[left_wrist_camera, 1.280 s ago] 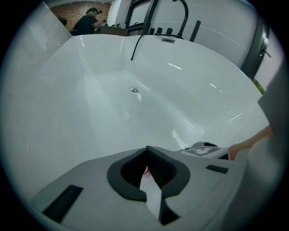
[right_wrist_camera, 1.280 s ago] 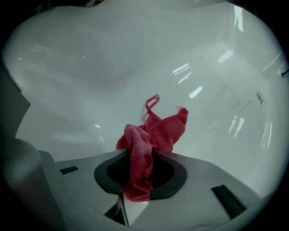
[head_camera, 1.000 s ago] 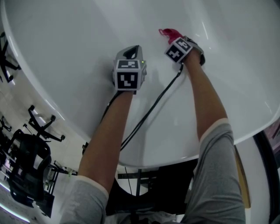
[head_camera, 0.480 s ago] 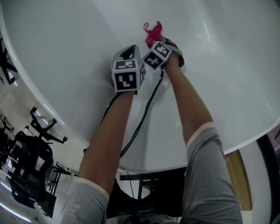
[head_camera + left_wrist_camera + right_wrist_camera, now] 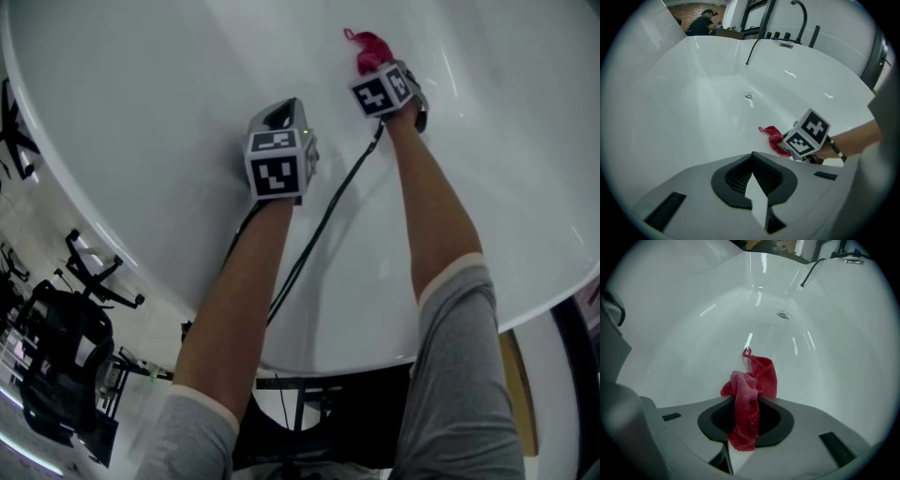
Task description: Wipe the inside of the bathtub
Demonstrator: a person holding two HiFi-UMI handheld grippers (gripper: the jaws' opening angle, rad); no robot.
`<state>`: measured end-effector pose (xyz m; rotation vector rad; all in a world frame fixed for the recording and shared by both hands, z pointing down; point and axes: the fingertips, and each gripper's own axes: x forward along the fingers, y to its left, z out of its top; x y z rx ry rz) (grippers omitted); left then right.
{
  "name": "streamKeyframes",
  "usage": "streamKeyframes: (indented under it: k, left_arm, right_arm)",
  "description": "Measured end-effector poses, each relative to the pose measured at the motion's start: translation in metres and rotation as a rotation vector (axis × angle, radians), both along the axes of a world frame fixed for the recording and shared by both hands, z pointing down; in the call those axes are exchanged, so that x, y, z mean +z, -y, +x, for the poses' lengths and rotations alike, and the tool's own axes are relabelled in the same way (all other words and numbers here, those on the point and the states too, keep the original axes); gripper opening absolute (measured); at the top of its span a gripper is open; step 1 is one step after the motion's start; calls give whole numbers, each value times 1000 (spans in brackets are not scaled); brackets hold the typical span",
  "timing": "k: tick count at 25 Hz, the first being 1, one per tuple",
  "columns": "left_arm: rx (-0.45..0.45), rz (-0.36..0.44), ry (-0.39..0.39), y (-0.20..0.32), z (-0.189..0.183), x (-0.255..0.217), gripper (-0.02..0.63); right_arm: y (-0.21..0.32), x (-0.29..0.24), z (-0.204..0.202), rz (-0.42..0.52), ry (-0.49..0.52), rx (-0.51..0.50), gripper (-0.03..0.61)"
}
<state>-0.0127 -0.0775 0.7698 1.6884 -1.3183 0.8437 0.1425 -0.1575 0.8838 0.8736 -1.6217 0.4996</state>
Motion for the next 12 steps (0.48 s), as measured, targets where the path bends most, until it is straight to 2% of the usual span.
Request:
streamKeyframes:
  k: [3,7,10,12]
  left_arm:
    - [3,13,-2,6,0,-3,5]
    - [-5,16,9,8,-2,-1,5]
    - [-6,15,12,7,-4,0,5]
    - [-8,12,14,6,-4,1,5]
  right_arm:
    - [0,-2,-33,26,68,-29,89]
    - [-21,-3,-95,-3,178,-208,91]
    - [-39,-3,-110,-22,199,-331,91]
    - [-46,-2,-103,-35,178,-441,91]
